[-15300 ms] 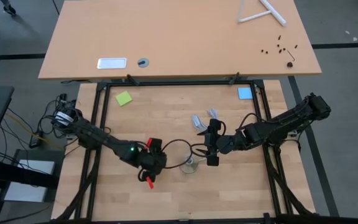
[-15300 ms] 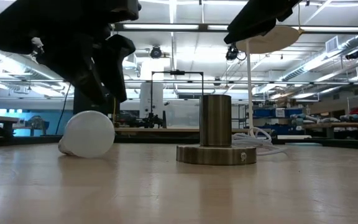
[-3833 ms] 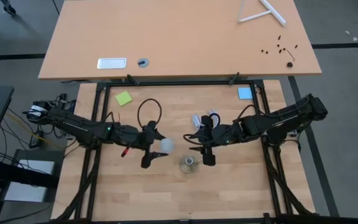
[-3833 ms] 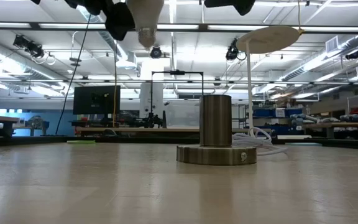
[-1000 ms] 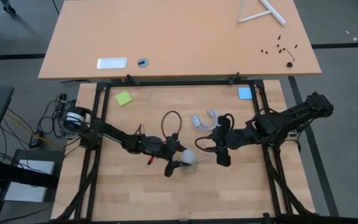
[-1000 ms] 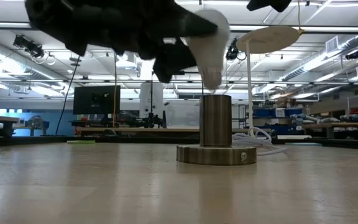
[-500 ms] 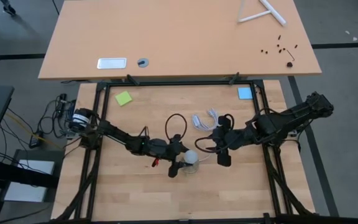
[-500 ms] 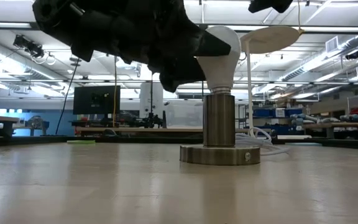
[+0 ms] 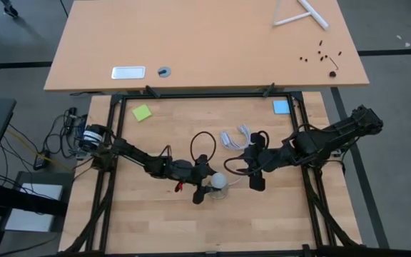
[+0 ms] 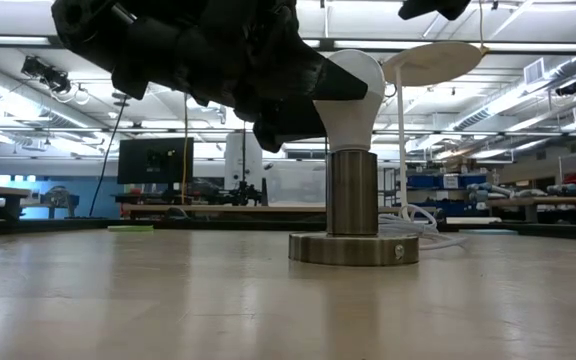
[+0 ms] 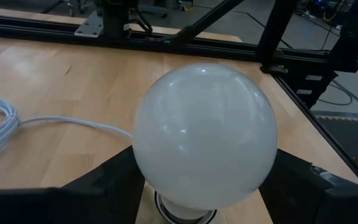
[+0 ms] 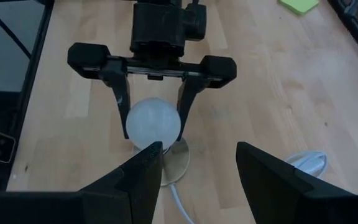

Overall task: Screw lightbulb
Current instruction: Insert the lightbulb into the lamp

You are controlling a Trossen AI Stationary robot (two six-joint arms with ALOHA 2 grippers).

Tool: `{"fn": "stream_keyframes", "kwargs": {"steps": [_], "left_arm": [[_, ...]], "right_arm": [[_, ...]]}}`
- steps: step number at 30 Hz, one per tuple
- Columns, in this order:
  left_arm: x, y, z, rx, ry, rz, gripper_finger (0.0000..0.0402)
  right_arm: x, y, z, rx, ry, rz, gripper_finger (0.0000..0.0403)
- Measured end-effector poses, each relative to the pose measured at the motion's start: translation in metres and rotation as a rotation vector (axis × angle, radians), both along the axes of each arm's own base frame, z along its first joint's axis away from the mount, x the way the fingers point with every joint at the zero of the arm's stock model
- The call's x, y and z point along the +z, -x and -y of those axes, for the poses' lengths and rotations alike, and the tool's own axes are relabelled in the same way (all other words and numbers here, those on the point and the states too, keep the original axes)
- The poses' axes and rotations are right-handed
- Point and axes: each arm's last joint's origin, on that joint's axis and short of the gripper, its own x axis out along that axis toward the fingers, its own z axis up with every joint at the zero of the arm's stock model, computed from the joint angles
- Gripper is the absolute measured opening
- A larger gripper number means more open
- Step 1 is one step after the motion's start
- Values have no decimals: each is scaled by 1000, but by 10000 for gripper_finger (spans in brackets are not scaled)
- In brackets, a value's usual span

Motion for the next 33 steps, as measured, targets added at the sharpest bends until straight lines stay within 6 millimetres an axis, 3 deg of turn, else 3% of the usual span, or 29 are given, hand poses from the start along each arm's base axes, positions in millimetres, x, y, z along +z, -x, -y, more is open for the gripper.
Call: {"fn": "stream_keyframes", "kwargs": {"steps": [9,22,33], "left_arm": [[0,0,0,0,0,1,271],[0,0,0,-2,-6,2,271],[0,0,1,-10,1,6,271]], "right_arm": [[0,-1,2,-10,2,1,189],[0,-1,2,36,54,2,11],[-2,-8,-1,72,38,72,6]]}}
